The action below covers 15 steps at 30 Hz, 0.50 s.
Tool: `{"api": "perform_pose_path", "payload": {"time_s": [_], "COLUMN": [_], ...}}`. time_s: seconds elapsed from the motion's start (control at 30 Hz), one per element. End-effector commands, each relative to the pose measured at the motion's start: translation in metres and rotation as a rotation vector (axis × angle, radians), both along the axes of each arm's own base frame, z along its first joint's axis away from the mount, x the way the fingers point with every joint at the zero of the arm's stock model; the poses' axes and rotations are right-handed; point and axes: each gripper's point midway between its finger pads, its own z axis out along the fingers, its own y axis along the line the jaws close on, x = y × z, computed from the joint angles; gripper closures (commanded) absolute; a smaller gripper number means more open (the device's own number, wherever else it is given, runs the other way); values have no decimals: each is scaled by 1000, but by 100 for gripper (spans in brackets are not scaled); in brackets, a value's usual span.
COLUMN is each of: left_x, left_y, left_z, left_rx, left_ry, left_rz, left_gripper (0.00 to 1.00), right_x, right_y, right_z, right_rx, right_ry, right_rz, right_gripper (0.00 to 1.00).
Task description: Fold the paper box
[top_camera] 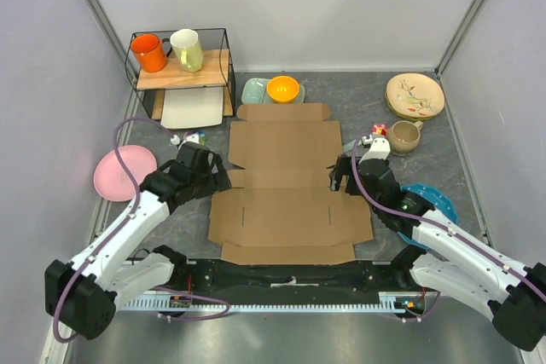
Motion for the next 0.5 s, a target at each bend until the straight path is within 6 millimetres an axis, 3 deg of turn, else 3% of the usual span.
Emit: {"api": "perform_pose_path", "payload": {"time_s": [0.0, 0.07, 0.2, 0.37, 0.47], "left_x": [-10, -15, -24, -28, -28], "left_y": [2, 0, -3, -5, -9], "left_z": [-20, -30, -53, -60, -59], "left_rx": [20, 13, 11, -9, -29], "left_ry": [128, 180, 260, 273, 263], "left_rz": [53, 63, 73, 80, 52], "left_gripper": [0, 1, 14, 24, 39], "right_x": [5, 4, 4, 4, 4], "right_y": [15, 18, 20, 19, 19], "right_z": [18, 18, 20, 15, 11], "right_rx": [65, 70, 72, 54, 48], "right_ry": [-40, -35, -34, -24, -14], "right_rz": [42, 57, 67, 71, 72], "right_gripper": [2, 2, 2, 2, 2]}}
